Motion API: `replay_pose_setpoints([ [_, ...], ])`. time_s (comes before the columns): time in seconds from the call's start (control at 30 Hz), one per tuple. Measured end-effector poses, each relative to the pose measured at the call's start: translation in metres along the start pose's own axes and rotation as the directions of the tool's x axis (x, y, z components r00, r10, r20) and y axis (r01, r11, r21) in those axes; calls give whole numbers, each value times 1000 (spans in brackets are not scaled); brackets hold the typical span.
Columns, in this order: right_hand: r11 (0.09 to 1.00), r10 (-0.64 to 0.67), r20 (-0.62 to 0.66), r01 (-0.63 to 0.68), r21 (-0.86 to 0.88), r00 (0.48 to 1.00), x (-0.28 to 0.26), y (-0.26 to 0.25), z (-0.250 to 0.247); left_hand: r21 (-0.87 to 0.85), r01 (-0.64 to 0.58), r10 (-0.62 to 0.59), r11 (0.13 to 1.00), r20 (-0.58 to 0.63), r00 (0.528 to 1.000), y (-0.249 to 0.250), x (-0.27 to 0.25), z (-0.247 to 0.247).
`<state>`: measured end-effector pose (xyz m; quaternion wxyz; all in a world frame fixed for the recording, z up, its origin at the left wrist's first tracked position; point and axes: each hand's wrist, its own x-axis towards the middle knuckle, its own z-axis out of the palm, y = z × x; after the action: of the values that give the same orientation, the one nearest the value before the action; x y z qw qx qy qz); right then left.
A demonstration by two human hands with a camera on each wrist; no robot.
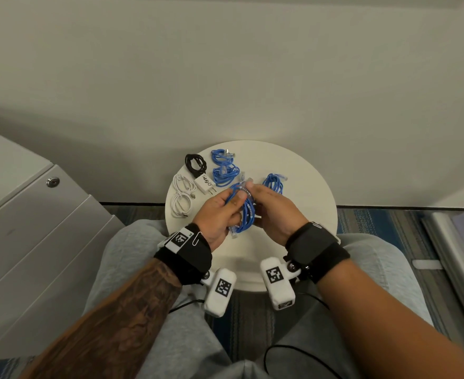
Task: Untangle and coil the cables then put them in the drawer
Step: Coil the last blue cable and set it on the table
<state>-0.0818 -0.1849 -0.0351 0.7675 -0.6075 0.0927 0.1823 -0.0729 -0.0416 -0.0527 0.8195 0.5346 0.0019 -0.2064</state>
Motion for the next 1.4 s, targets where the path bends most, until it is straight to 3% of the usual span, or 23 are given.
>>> replay_pose_setpoints([
  [0.17,991,-128,23,128,-29,992,-4,-11,-6,44,56,-59,997,58,997,-3,1,-4],
  [0.27,967,-238,-20,235,-101,971,-4,-10,-5,-61,134,-125,989,133,983,6,-1,1],
  [0.37,916,-350,-102,317,-244,931,-5,-15,-8,-128,173,-162,976,94,982,11,2,1],
  [0.53,863,-475,-167,420,-281,864,-6,-27,-14,-74,230,-228,970,37,973,11,3,3],
  [0.67,831,-511,-178,430,-352,841,-2,-23,-12,107,196,-203,975,57,978,9,0,4],
  [0.9,811,-540,-220,433,-394,812,0,-23,-15,235,79,-93,969,47,995,4,-3,4],
  [1.07,805,-548,-214,440,-398,809,0,-26,-18,212,104,-136,972,142,981,10,-4,3],
  [1.27,770,-589,-200,468,-434,783,-2,-26,-14,179,120,-133,976,63,989,9,-4,3],
  [1.4,795,-585,-280,470,-384,761,3,-31,-21,83,122,-129,989,78,989,7,-3,4],
])
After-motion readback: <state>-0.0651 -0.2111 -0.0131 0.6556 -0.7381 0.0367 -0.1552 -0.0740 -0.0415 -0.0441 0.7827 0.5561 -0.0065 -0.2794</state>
